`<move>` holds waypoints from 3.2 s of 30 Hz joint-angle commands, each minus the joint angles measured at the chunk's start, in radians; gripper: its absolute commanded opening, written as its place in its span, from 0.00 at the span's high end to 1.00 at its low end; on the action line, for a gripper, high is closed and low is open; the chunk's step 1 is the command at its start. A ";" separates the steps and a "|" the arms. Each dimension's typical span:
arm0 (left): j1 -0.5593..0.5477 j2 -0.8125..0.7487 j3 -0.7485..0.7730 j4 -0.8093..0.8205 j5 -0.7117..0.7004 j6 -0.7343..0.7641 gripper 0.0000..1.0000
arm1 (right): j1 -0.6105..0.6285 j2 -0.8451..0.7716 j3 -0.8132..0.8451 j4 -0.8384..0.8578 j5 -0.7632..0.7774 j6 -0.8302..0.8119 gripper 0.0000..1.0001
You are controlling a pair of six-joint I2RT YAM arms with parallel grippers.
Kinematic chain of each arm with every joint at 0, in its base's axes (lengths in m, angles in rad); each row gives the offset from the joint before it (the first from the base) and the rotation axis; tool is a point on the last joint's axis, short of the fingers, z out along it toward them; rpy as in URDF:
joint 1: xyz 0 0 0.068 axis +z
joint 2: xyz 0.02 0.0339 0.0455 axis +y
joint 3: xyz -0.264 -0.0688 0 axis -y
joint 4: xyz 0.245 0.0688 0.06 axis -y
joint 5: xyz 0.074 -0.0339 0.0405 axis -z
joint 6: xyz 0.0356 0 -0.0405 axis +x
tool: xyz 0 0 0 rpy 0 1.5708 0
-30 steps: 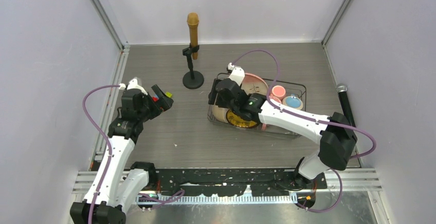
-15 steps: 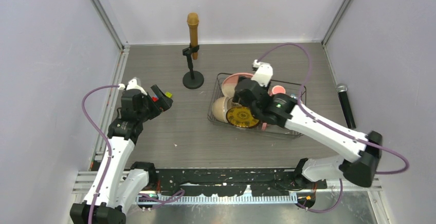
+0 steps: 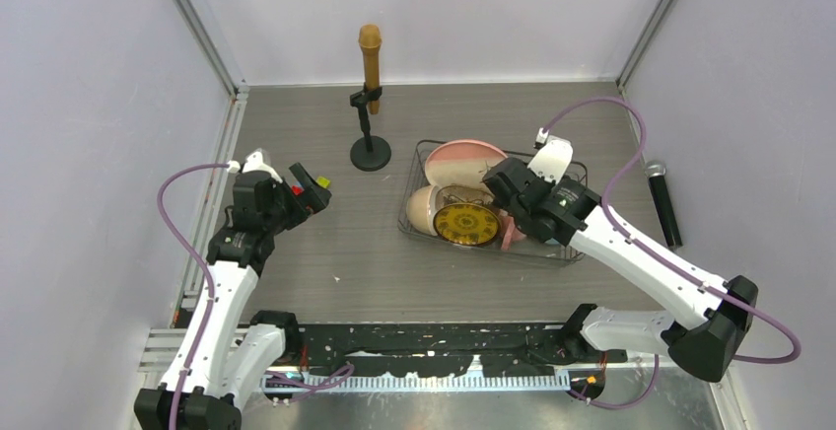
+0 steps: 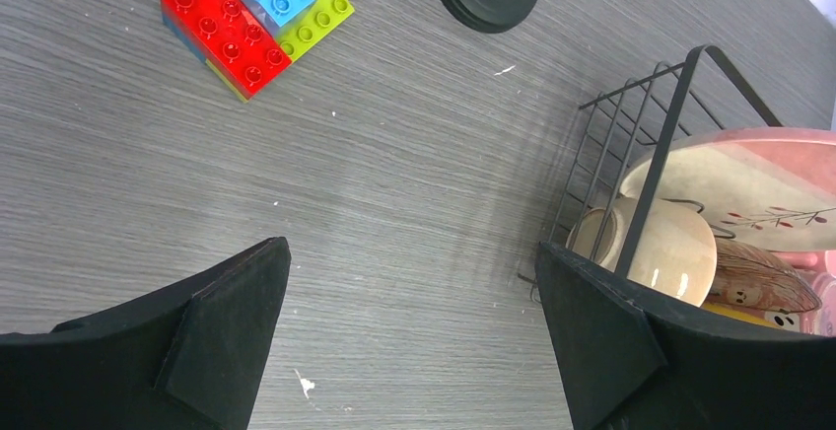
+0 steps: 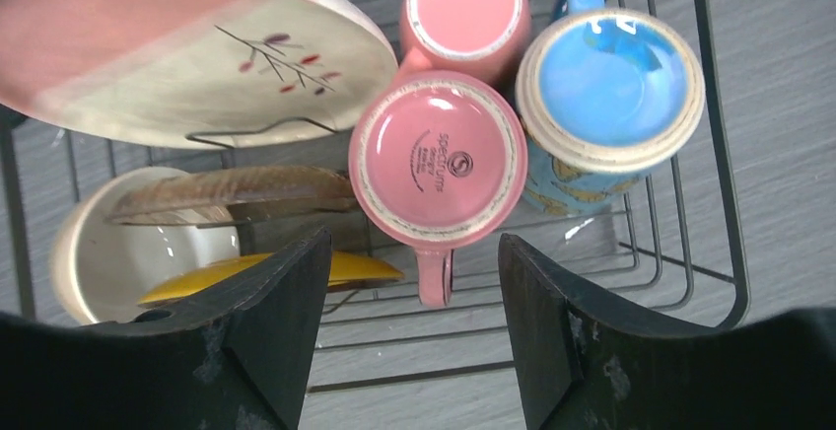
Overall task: Unload the mixed dishes from the dish rack
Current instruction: Pick up the cup from the dish rack.
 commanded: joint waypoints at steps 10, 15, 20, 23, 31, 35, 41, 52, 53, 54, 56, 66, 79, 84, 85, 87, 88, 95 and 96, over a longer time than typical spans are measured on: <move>0.002 0.004 0.005 0.025 -0.017 0.009 0.01 | -0.007 0.016 -0.130 -0.020 -0.096 0.140 0.36; 0.003 0.011 0.005 0.027 -0.010 0.007 0.01 | -0.012 0.037 -0.157 0.066 -0.097 0.108 0.37; 0.002 0.005 0.004 0.027 -0.007 0.008 0.01 | -0.026 0.073 -0.166 0.092 -0.081 0.090 0.40; 0.003 -0.004 -0.001 0.029 -0.011 0.007 0.01 | -0.042 0.092 -0.185 0.123 -0.088 0.092 0.48; 0.003 -0.013 -0.005 0.031 -0.018 0.007 0.01 | -0.067 0.093 -0.251 0.211 -0.096 0.095 0.57; 0.003 -0.011 -0.005 0.028 -0.018 0.007 0.01 | -0.068 0.107 -0.259 0.229 -0.111 0.097 0.60; 0.003 -0.014 -0.005 0.027 -0.020 0.007 0.01 | -0.068 0.116 -0.268 0.218 -0.114 0.109 0.66; 0.003 -0.005 -0.004 0.028 -0.023 0.005 0.01 | -0.069 0.093 -0.252 0.159 -0.017 0.058 0.82; 0.003 -0.005 -0.003 0.027 -0.023 0.006 0.01 | -0.068 0.088 -0.251 0.158 -0.005 0.052 0.83; 0.003 -0.004 -0.003 0.027 -0.024 0.006 0.01 | -0.068 0.086 -0.251 0.159 0.000 0.040 0.85; 0.003 -0.004 -0.006 0.031 -0.024 0.004 0.01 | -0.069 0.075 -0.261 0.184 0.010 0.020 0.93; 0.003 0.003 -0.002 0.025 -0.032 0.007 0.01 | -0.037 0.039 -0.302 0.314 0.058 -0.061 1.00; 0.002 0.011 0.001 0.021 -0.035 0.010 0.01 | 0.083 0.026 -0.280 0.321 0.300 -0.042 1.00; 0.003 0.004 -0.001 0.021 -0.040 0.009 0.01 | 0.090 -0.013 -0.279 0.314 0.302 -0.039 1.00; 0.003 0.003 -0.001 0.021 -0.041 0.010 0.01 | 0.092 -0.021 -0.280 0.311 0.301 -0.038 1.00; 0.002 0.003 -0.002 0.021 -0.041 0.010 0.01 | 0.094 -0.054 -0.284 0.305 0.298 -0.039 1.00; 0.003 0.003 -0.002 0.022 -0.041 0.010 0.01 | 0.094 -0.063 -0.285 0.304 0.298 -0.039 1.00; 0.002 0.012 0.001 0.022 -0.041 0.010 0.01 | 0.096 -0.145 -0.281 0.297 0.302 -0.073 1.00; 0.003 0.013 0.001 0.023 -0.040 0.010 0.01 | 0.096 -0.152 -0.279 0.297 0.302 -0.080 1.00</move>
